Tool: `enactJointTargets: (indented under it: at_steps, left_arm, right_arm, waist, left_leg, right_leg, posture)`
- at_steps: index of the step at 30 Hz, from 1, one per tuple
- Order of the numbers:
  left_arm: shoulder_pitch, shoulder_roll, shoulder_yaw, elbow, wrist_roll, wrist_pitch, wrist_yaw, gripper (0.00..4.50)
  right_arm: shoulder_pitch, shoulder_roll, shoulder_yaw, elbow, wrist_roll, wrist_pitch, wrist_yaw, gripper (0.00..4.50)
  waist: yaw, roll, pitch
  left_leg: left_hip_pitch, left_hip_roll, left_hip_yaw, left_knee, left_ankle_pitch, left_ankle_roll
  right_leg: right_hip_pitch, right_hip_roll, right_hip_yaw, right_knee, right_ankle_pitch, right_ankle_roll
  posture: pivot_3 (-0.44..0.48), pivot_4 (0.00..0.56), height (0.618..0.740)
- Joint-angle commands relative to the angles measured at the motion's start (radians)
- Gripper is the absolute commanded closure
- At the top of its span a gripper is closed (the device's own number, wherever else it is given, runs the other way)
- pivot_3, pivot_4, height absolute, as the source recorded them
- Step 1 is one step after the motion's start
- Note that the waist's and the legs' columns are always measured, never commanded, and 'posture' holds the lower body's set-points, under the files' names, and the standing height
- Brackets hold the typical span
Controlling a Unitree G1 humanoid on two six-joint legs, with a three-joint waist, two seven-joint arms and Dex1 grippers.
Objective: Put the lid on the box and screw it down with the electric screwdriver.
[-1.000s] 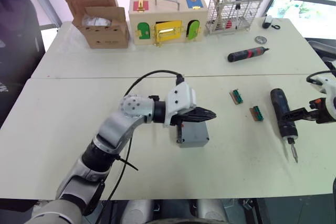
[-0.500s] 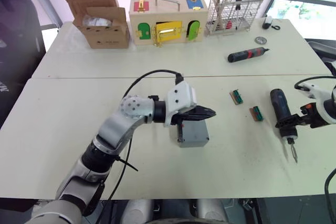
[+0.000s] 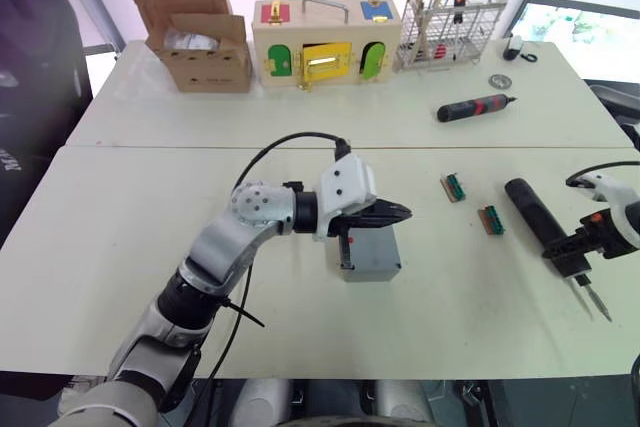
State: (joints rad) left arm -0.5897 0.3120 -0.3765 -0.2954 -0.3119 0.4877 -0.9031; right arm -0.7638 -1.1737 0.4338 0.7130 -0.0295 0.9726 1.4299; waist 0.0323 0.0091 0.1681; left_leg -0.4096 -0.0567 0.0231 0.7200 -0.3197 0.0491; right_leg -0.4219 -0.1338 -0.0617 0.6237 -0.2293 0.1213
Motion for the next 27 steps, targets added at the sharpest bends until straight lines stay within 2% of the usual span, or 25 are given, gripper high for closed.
enactJointTargets:
  at_steps: [1, 8, 11, 14, 17, 19, 20, 22, 24, 27]
  left_arm:
    - [-0.01, -0.004, 0.008, -0.024, -0.001, -0.018, 0.004, 4.5]
    - [-0.011, -0.017, 0.0, 0.019, 0.001, -0.039, -0.006, 4.5]
    - [-0.012, -0.014, -0.001, 0.05, 0.003, -0.06, -0.028, 4.5]
    - [-0.02, -0.004, 0.016, 0.092, -0.007, -0.074, -0.06, 4.5]
    - [-0.029, 0.008, 0.036, 0.134, -0.014, -0.085, -0.09, 4.5]
    - [-0.057, 0.021, 0.051, 0.187, -0.011, -0.102, -0.116, 4.5]
    - [-0.067, 0.027, 0.057, 0.207, -0.011, -0.11, -0.127, 4.5]
    - [-0.097, 0.04, 0.083, 0.244, -0.032, -0.104, -0.151, 4.5]
    - [-0.117, 0.049, 0.104, 0.265, -0.049, -0.095, -0.174, 4.5]
    - [-0.148, 0.083, 0.124, 0.297, -0.065, -0.075, -0.226, 4.5]
  right_arm:
    - [0.052, 0.011, 0.018, 0.019, -0.029, -0.004, 0.007, 2.68]
    - [0.028, -0.036, -0.086, -0.059, 0.031, 0.048, 0.076, 2.68]
    - [-0.002, -0.092, -0.162, -0.122, 0.084, 0.119, 0.095, 2.68]
    - [-0.086, -0.112, -0.32, -0.195, 0.174, 0.305, 0.032, 2.68]
    - [-0.135, -0.078, -0.504, -0.263, 0.236, 0.463, -0.088, 2.68]
    - [-0.166, 0.032, -0.82, -0.402, 0.266, 0.598, -0.202, 2.68]
    - [-0.172, 0.082, -0.936, -0.461, 0.284, 0.629, -0.255, 2.68]
    - [-0.154, 0.255, -1.168, -0.721, 0.38, 0.642, -0.367, 2.68]
    - [-0.129, 0.412, -1.295, -0.942, 0.475, 0.642, -0.489, 2.68]
    - [-0.115, 0.782, -1.387, -1.394, 0.515, 0.642, -0.686, 2.68]
  waist:
    - [0.007, -0.002, -0.001]
    - [0.006, -0.001, -0.001]
    - [0.004, 0.006, 0.002]
    - [0.003, 0.017, 0.002]
    - [0.004, 0.019, 0.002]
    - [0.005, 0.018, 0.002]
    - [0.006, 0.018, 0.002]
    - [0.006, 0.018, 0.002]
    - [0.008, 0.018, 0.002]
    - [0.006, 0.017, 0.001]
  left_leg:
    - [0.0, 0.0, 0.0, 0.0, 0.0, 0.0]
    - [0.0, 0.0, -0.001, 0.0, 0.0, -0.001]
    - [0.0, 0.0, -0.001, -0.001, 0.001, -0.002]
    - [-0.001, 0.0, 0.002, -0.001, 0.001, -0.002]
    - [-0.002, 0.0, 0.003, -0.002, 0.001, -0.002]
    - [-0.002, 0.001, 0.002, -0.003, 0.001, -0.003]
    - [-0.002, 0.001, 0.002, -0.003, 0.001, -0.003]
    - [-0.003, 0.001, 0.002, -0.003, 0.002, -0.003]
    - [-0.005, 0.001, 0.001, -0.002, 0.002, -0.003]
    - [-0.008, 0.001, 0.0, -0.002, 0.002, -0.003]
  right_leg:
    - [0.0, 0.0, 0.0, 0.0, 0.0, 0.0]
    - [0.001, 0.0, 0.0, -0.001, 0.0, 0.0]
    - [0.0, 0.0, -0.001, -0.001, 0.0, 0.0]
    - [-0.004, -0.001, 0.001, 0.001, 0.0, 0.0]
    - [-0.007, 0.0, 0.003, 0.004, 0.0, 0.0]
    - [-0.008, 0.0, 0.003, 0.004, 0.0, 0.0]
    - [-0.008, 0.0, 0.003, 0.004, 0.0, 0.0]
    - [-0.009, 0.0, 0.003, 0.005, 0.0, 0.0]
    - [-0.01, 0.0, 0.003, 0.006, 0.0, 0.0]
    - [-0.013, 0.0, 0.002, 0.008, 0.0, 0.0]
  posture:
    - [0.0, 0.15, 0.694]
    - [0.0, 0.15, 0.694]
    - [0.0, 0.15, 0.694]
    - [0.0, 0.15, 0.694]
    - [0.0, 0.15, 0.694]
    - [0.0, 0.15, 0.694]
    - [0.0, 0.15, 0.694]
    - [0.0, 0.15, 0.694]
    - [0.0, 0.15, 0.694]
    - [0.0, 0.15, 0.694]
